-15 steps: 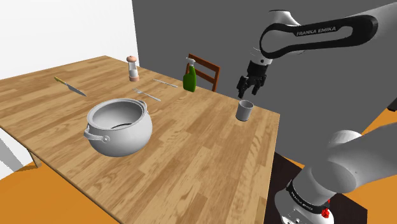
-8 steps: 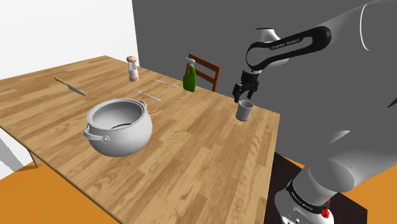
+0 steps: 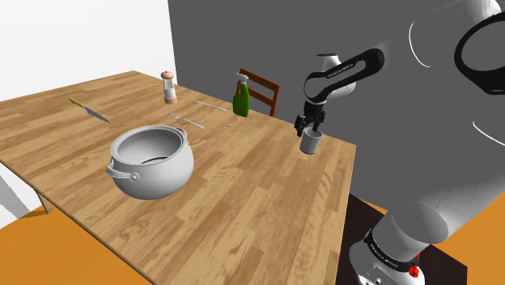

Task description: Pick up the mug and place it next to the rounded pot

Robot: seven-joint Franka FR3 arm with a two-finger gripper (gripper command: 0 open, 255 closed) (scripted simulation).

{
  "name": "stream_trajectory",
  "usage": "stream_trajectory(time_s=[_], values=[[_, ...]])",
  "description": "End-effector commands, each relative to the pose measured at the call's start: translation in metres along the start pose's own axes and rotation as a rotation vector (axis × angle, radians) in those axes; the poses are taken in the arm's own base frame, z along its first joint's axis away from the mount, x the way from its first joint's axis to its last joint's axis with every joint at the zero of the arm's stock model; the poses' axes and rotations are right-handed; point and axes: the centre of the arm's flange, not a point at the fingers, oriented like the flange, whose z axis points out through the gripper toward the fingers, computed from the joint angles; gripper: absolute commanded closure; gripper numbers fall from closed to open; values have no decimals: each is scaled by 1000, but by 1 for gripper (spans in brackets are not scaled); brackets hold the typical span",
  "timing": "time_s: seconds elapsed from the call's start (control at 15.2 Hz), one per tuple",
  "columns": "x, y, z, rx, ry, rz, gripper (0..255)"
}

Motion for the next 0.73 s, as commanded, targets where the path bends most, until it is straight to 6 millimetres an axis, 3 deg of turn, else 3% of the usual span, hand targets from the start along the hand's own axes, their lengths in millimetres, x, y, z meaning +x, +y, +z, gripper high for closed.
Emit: stream_trajectory(time_s=[0.0, 0.26, 0.66], values=[[0, 1, 11, -1, 0, 0, 0], [0, 1, 35, -1, 0, 0, 0], [0, 1, 35, -1, 0, 0, 0]])
